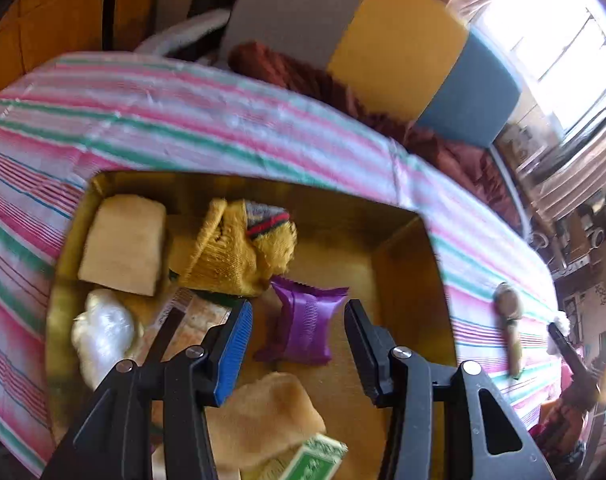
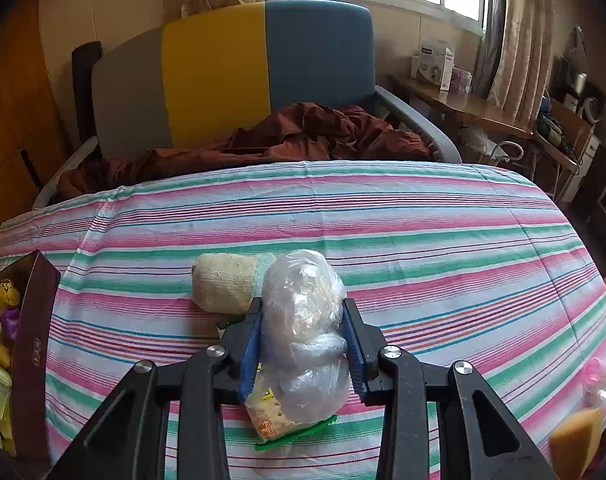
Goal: Organize objects
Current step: 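Carry the white wrapped ball into the tin and open the right gripper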
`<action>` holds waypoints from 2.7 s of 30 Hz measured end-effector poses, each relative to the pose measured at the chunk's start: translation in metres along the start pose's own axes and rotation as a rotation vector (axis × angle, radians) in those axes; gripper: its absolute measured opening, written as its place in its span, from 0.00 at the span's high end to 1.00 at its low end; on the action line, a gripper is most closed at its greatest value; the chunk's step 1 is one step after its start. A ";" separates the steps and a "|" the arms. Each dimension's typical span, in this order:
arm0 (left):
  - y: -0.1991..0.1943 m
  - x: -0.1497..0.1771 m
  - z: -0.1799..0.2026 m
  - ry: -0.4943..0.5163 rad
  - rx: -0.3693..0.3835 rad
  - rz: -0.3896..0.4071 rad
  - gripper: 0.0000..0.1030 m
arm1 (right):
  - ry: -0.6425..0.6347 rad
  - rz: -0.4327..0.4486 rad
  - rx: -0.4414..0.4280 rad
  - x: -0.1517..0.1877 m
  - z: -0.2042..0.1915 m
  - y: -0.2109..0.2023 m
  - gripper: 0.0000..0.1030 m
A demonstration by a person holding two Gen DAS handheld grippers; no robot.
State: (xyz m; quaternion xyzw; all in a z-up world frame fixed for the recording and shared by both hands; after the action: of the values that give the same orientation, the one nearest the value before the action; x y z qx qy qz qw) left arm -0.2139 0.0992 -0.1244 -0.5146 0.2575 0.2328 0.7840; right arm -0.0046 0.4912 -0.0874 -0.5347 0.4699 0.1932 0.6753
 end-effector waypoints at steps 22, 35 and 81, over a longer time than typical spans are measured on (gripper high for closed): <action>-0.129 0.067 0.001 0.216 -0.046 0.268 0.53 | -0.098 -0.019 -0.101 0.008 -0.050 -0.011 0.64; -0.135 0.073 -0.028 0.158 -0.094 0.271 0.53 | -0.328 0.026 -0.654 0.044 -0.289 -0.122 0.62; -0.143 0.077 0.004 0.277 -0.090 0.307 0.52 | -0.320 -0.003 -0.595 0.064 -0.290 -0.115 0.21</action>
State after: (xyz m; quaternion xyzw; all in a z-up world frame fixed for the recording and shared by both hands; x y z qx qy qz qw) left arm -0.0645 0.0591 -0.0746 -0.5310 0.4275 0.2881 0.6725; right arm -0.0096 0.1724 -0.0754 -0.6718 0.2801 0.4025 0.5551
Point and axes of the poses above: each gripper's, at about its wrist camera, not at the fingertips, and y roughly the way its jaws point, z to its right, x to its underside, the point moved 9 cm from there along y, roughly the way its jaws point, and after that the axes turned 15 degrees about z, right-handed, at the moved point
